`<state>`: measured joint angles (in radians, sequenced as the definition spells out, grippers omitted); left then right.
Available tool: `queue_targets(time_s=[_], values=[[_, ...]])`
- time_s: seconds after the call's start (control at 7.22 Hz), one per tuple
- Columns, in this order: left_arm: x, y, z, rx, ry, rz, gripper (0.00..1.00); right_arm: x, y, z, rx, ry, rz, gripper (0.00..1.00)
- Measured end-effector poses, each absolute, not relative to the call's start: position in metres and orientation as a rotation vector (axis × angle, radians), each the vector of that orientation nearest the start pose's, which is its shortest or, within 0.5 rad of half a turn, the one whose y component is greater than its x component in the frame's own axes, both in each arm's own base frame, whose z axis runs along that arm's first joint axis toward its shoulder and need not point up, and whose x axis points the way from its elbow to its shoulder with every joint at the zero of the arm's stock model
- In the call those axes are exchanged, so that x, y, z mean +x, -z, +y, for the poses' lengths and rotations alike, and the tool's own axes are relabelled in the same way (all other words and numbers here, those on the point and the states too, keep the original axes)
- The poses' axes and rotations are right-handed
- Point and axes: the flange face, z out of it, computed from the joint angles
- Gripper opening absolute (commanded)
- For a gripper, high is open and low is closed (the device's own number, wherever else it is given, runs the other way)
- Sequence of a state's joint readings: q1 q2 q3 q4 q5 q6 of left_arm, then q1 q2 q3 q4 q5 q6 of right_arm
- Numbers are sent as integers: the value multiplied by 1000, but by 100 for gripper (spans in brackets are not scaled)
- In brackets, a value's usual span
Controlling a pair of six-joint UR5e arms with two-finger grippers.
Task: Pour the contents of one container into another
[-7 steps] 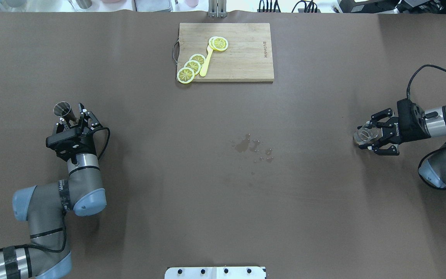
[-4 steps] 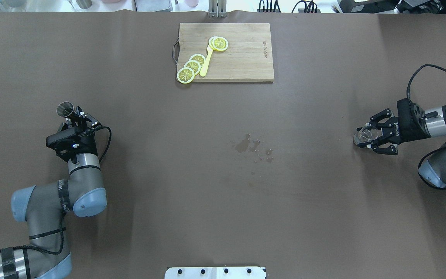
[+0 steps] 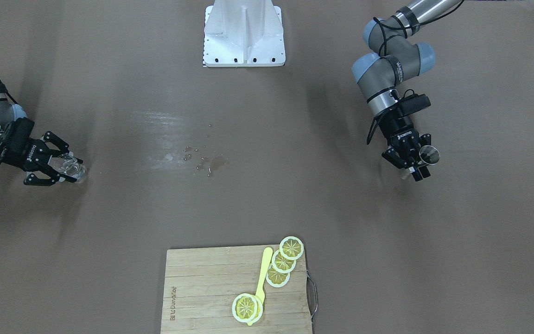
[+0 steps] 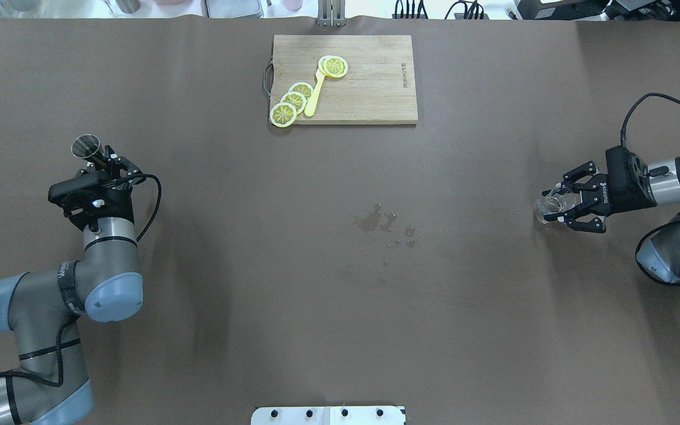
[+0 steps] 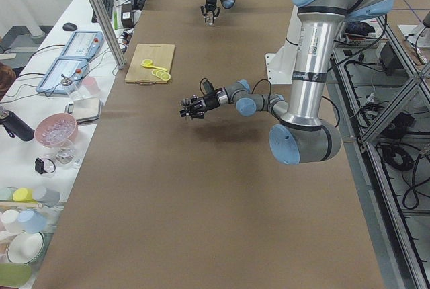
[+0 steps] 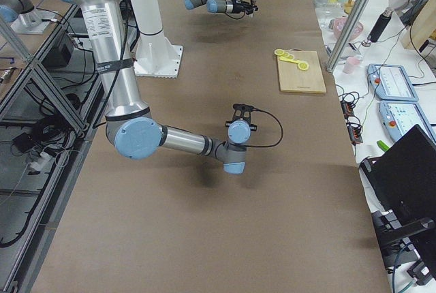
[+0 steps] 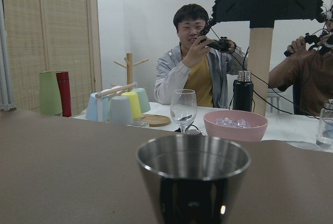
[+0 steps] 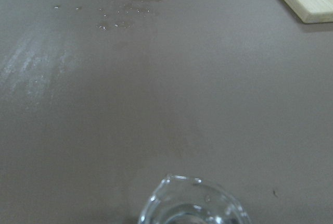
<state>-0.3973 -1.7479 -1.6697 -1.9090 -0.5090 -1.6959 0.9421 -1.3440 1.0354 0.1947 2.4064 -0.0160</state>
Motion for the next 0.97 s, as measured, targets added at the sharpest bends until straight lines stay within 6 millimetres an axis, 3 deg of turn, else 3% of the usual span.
queue_targets(time_s=[0.28, 0.55, 0.97], values=[[435, -412, -432, 1105, 637, 459, 0, -264, -587, -492, 1173, 1111, -1113, 3], [451, -369, -438, 1136, 518, 464, 0, -265, -561, -513, 1168, 1124, -1125, 0], [468, -315, -429, 1180, 256, 591, 0, -269, -527, -537, 1210, 1133, -1120, 0]])
